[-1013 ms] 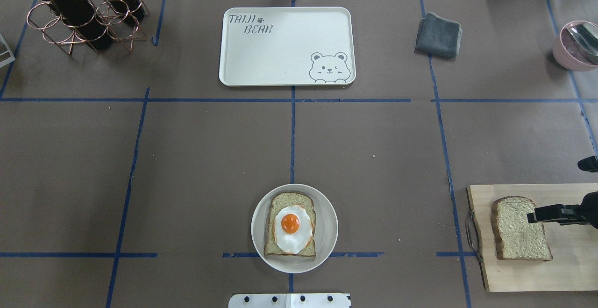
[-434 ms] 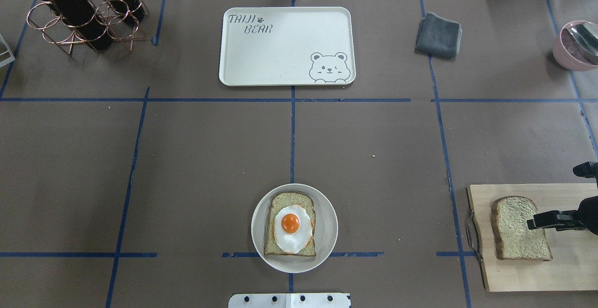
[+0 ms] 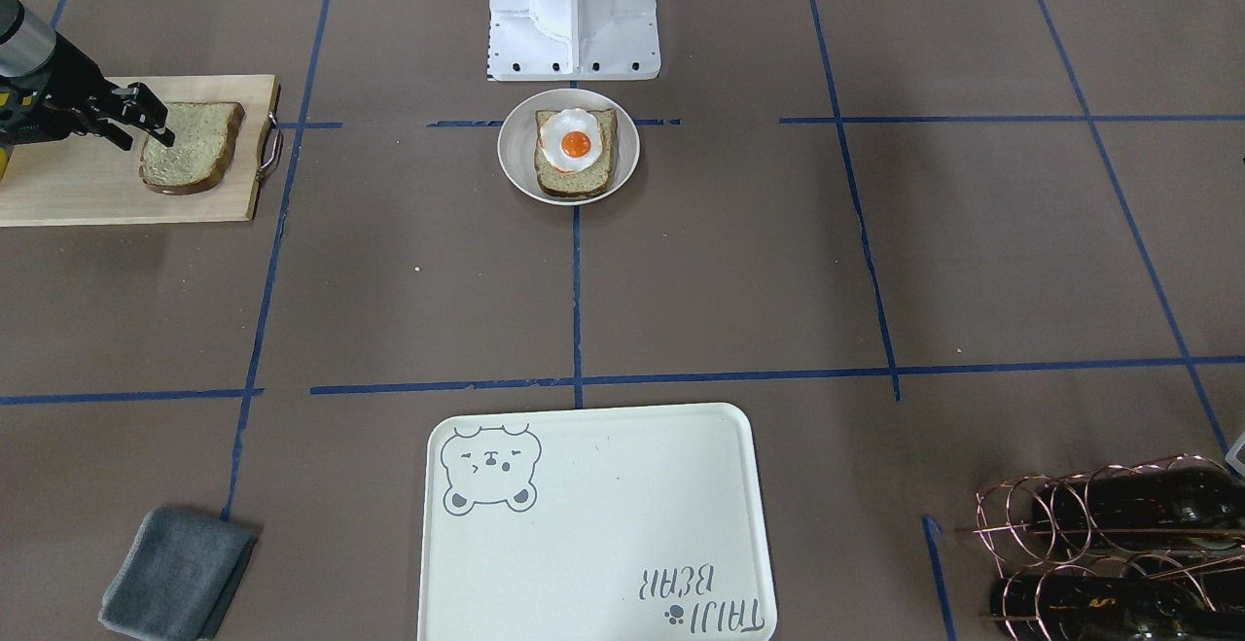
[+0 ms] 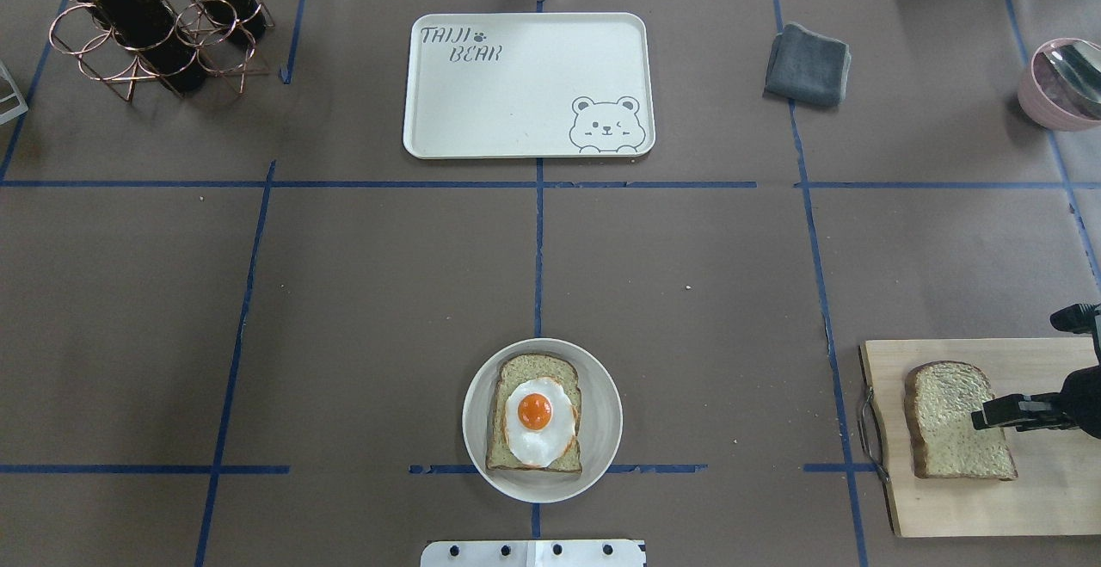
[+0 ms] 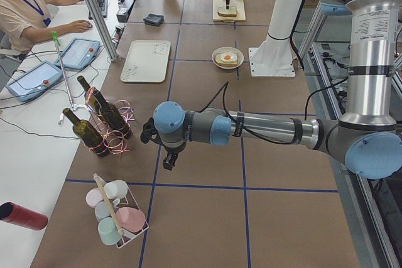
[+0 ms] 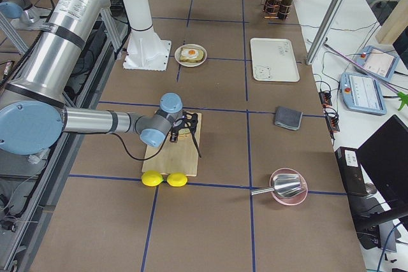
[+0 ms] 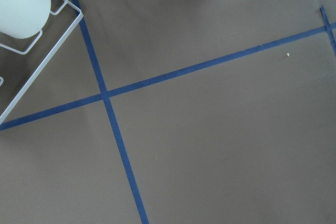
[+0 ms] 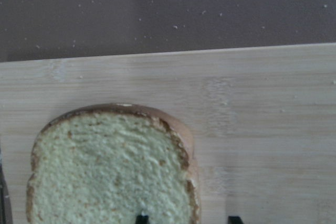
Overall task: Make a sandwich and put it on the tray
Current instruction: 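Reach the right gripper to the bread slice on the cutting board and grasp it, then lift the bread slice with the right gripper and carry it toward the plate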
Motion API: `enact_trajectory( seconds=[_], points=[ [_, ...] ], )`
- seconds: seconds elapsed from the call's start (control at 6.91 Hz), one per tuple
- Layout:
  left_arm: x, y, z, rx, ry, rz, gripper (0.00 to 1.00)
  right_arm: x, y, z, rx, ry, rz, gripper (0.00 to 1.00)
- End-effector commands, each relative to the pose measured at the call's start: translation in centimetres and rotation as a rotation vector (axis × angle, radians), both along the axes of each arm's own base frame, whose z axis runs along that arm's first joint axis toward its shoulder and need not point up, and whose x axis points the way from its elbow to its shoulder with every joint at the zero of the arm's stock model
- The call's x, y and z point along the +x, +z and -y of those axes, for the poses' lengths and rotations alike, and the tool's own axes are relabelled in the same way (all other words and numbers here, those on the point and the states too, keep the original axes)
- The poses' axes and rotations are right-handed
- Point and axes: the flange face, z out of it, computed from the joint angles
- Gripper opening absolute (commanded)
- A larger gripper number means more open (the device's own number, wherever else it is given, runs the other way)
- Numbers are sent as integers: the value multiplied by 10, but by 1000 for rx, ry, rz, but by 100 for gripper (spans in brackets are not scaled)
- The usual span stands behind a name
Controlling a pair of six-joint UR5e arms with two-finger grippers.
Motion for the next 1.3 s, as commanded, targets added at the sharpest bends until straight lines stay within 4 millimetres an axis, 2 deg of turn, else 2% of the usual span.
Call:
enact_trajectory(
  seconds=[0.0, 0.43, 0.72, 1.16],
  points=[
    [-1, -3, -1, 4, -2, 0, 100, -2, -2, 0, -2, -7, 6, 0],
    [-1, -5, -1, 6, -3, 0, 100, -2, -17, 0, 12, -12, 37, 0],
    [-1, -6, -1, 9, -3, 0, 100, 4, -27, -5, 45, 2, 117, 0],
    [-1, -4, -1, 6, -2, 0, 100, 5, -30, -7, 21, 28, 155, 0]
  ],
)
